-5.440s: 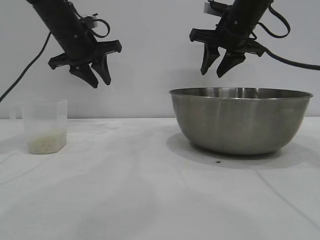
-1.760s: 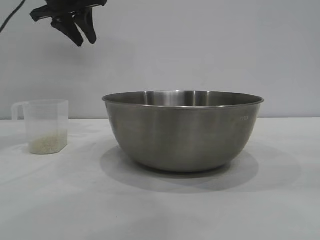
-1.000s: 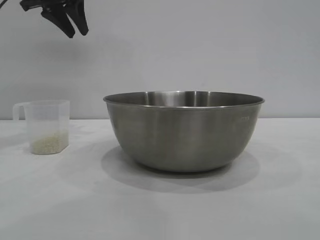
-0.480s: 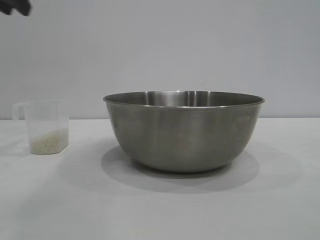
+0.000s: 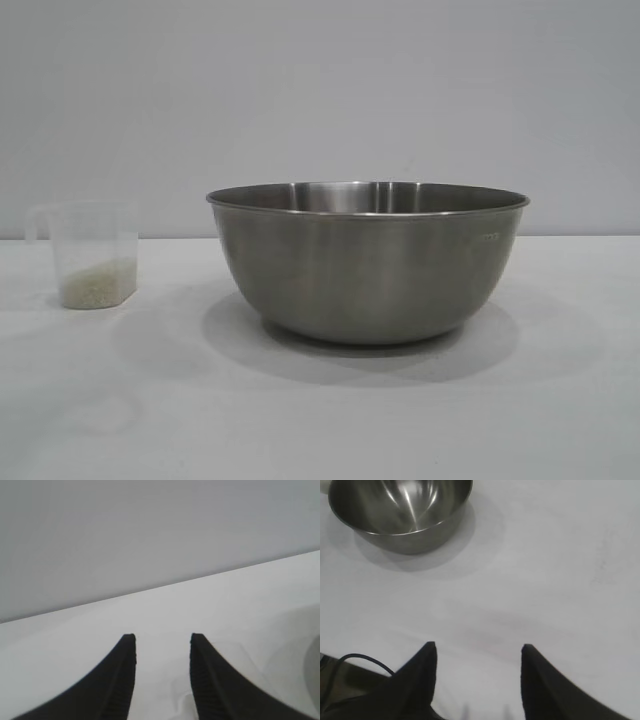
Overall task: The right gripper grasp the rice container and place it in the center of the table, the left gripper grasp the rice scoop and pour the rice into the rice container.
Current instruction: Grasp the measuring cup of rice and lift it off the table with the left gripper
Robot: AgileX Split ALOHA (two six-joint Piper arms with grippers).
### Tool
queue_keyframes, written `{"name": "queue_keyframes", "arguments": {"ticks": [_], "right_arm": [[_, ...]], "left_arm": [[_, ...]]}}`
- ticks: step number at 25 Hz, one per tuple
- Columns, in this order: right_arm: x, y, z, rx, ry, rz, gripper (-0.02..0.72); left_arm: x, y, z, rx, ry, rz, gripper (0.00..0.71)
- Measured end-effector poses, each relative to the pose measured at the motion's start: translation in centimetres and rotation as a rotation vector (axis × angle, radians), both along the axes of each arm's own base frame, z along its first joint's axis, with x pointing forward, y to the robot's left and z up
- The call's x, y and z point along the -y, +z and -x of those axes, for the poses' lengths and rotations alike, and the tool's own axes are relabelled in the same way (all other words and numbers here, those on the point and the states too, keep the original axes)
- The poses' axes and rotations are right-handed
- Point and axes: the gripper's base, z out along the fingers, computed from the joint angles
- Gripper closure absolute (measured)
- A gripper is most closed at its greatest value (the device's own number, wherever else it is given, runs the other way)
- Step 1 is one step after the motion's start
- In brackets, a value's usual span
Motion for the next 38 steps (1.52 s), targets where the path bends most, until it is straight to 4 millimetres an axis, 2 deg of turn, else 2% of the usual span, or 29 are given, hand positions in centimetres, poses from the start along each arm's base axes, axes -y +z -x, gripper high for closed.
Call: {"name": "queue_keyframes", "arguments": {"ticks": [6, 11, 16, 29, 37, 38], "right_arm": [[0.0, 0.0, 0.0, 0.0, 0.0, 0.0, 0.345], [0.0, 0.0, 0.0, 0.0, 0.0, 0.0, 0.345], [0.0, 0.0, 0.0, 0.0, 0.0, 0.0, 0.345], [0.0, 0.0, 0.0, 0.0, 0.0, 0.0, 0.345], [0.0, 0.0, 0.0, 0.0, 0.0, 0.0, 0.345], [0.0, 0.0, 0.0, 0.0, 0.0, 0.0, 0.345]], "left_arm": [[0.0, -3.7, 0.1, -0.154, 0.0, -0.021, 0.494], [0.0, -5.1, 0.0, -0.203, 0.0, -0.028, 0.494], [0.1, -6.3, -1.4, -0.221, 0.009, -0.03, 0.494], [0.6, -8.1, -6.4, -0.167, 0.046, -0.016, 0.494], [1.2, -7.1, -8.8, -0.084, 0.019, -0.005, 0.494], [1.3, -7.1, -8.9, -0.079, 0.008, -0.005, 0.592]]}}
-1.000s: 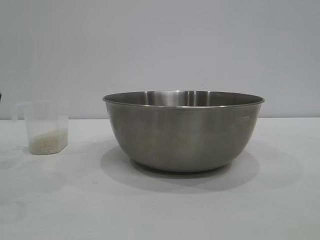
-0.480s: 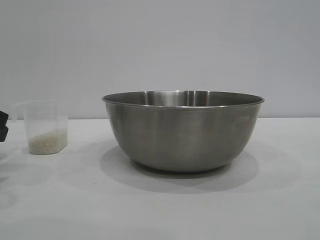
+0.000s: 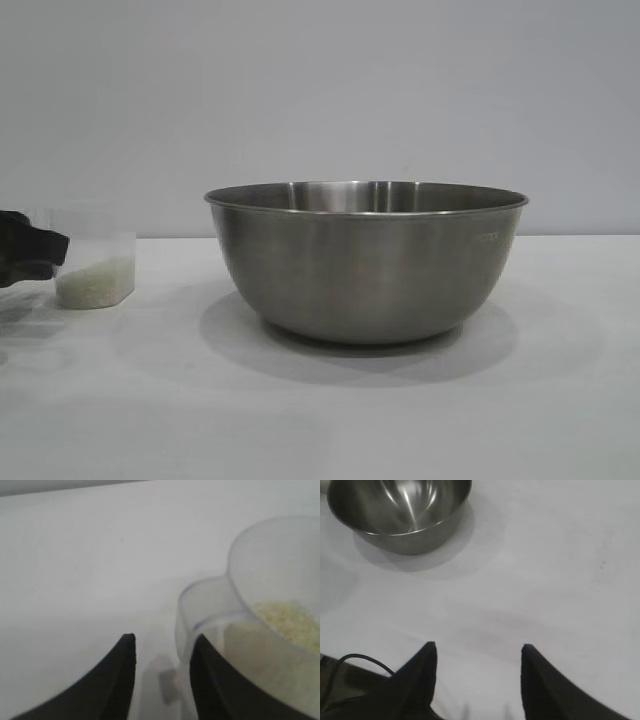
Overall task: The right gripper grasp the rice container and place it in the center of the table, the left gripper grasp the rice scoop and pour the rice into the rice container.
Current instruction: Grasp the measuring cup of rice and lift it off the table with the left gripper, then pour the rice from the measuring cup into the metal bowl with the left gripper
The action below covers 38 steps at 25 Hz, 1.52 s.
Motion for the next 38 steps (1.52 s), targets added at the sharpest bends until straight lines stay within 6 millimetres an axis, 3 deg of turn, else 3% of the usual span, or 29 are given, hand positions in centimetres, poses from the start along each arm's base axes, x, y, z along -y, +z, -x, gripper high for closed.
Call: {"name": "queue_keyframes", "arguments": {"ticks": [1, 3, 5, 8, 17, 21, 25, 30, 38], "right_arm": [[0.0, 0.0, 0.0, 0.0, 0.0, 0.0, 0.389], [0.0, 0.0, 0.0, 0.0, 0.0, 0.0, 0.398], [0.0, 0.0, 0.0, 0.0, 0.0, 0.0, 0.442], [0.0, 0.0, 0.0, 0.0, 0.0, 0.0, 0.447], [0.0, 0.0, 0.0, 0.0, 0.0, 0.0, 0.447], [0.0, 0.0, 0.0, 0.0, 0.0, 0.0, 0.447], [0.0, 0.0, 0.0, 0.0, 0.0, 0.0, 0.447], [0.0, 0.0, 0.0, 0.0, 0.0, 0.0, 0.447], [0.0, 0.0, 0.0, 0.0, 0.0, 0.0, 0.447]], "left_arm": [[0.1, 0.0, 0.0, 0.002, -0.007, -0.001, 0.634], [0.1, 0.1, -0.1, 0.005, -0.016, -0.002, 0.71], [0.2, 0.1, -0.1, 0.005, -0.028, -0.003, 0.71], [0.5, 1.2, -0.1, 0.033, -0.063, -0.006, 0.71], [2.5, 9.5, -1.4, 0.358, -0.276, -0.154, 0.71], [4.8, 11.8, -2.0, 0.455, -0.367, -0.276, 0.71], [8.2, 12.6, -2.3, 0.506, -0.511, -0.474, 0.71], [11.9, 12.5, -1.4, 0.624, -0.66, -0.848, 0.71], [13.9, 12.3, -0.5, 0.812, -0.794, -1.259, 0.71]]}}
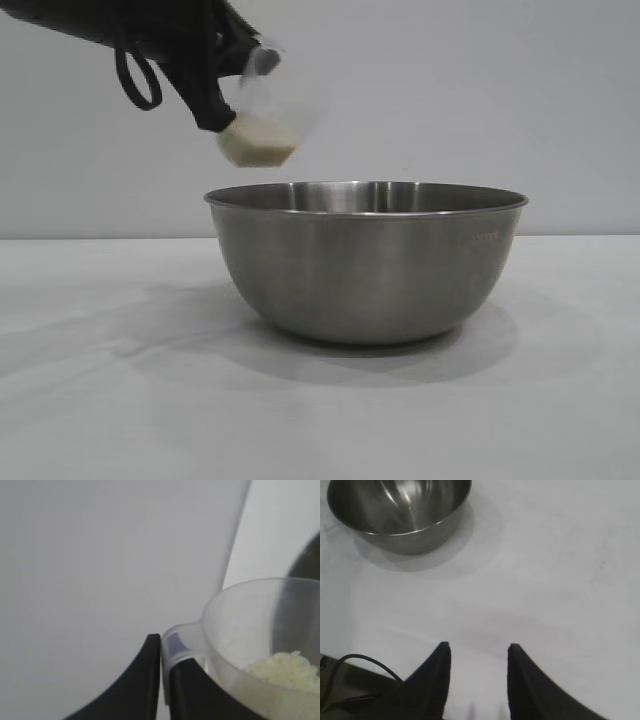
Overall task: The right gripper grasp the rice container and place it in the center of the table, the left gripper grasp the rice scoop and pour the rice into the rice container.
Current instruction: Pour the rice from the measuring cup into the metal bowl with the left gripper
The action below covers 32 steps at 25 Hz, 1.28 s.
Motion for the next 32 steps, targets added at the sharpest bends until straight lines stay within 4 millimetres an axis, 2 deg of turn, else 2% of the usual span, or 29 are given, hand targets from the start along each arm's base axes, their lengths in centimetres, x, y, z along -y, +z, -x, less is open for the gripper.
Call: {"name": "queue_keyframes", "arguments": {"ticks": [15, 21, 32], "right_arm": [[0.0, 0.0, 0.0, 0.0, 0.0, 0.0, 0.447], [0.0, 0.0, 0.0, 0.0, 0.0, 0.0, 0.447], [0.0, 0.0, 0.0, 0.0, 0.0, 0.0, 0.447]], "left_arm": [[2.0, 3.0, -2.0, 0.243, -0.196, -0.357, 0.71], [2.1, 2.7, -2.0, 0.264, -0.232, -0.478, 0.71], [4.7, 2.7, -0.8, 0.291, -0.291, -0.573, 0.71]]}}
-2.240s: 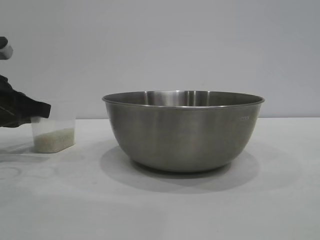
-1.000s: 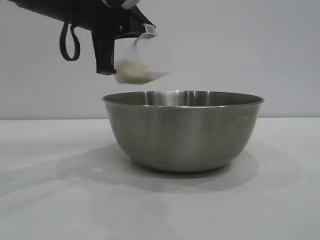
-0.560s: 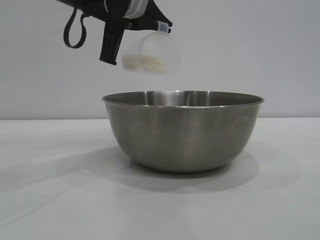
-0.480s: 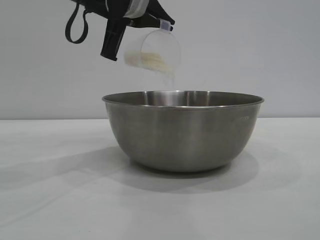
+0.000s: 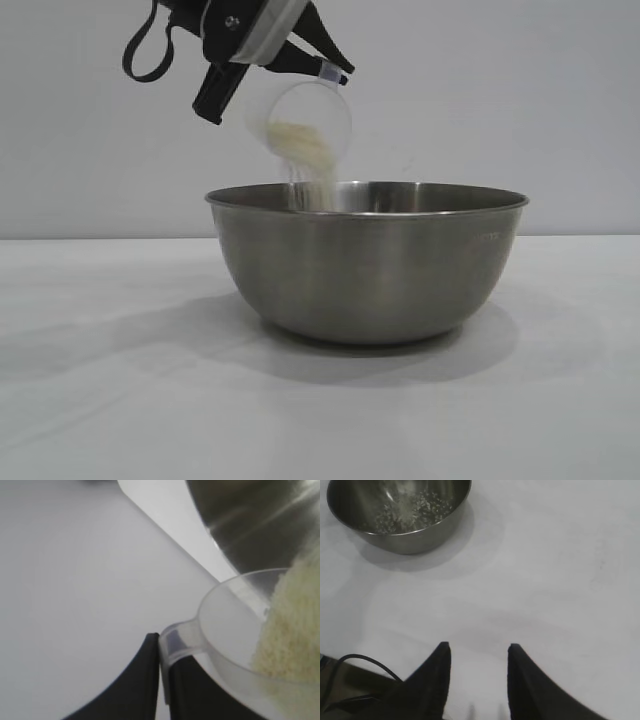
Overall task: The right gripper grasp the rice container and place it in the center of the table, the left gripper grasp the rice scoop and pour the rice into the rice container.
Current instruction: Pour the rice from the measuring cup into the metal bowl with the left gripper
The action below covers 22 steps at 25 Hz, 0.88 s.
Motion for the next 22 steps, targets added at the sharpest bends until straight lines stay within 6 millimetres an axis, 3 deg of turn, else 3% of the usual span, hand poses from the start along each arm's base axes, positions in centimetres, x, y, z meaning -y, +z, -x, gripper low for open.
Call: {"name": "queue_keyframes", "arguments": {"ticks": [9, 22], "right_arm": [[0.01, 0.0, -0.01, 0.001, -0.001, 0.002, 0.447], [0.01, 0.0, -0.01, 0.001, -0.001, 0.002, 0.447]], "left_arm": [[1.12, -0.45, 0.85, -0.002, 0.0, -0.075, 0.71], [0.99, -0.16, 0.89, 0.003, 0.013, -0.084, 0.71]]}}
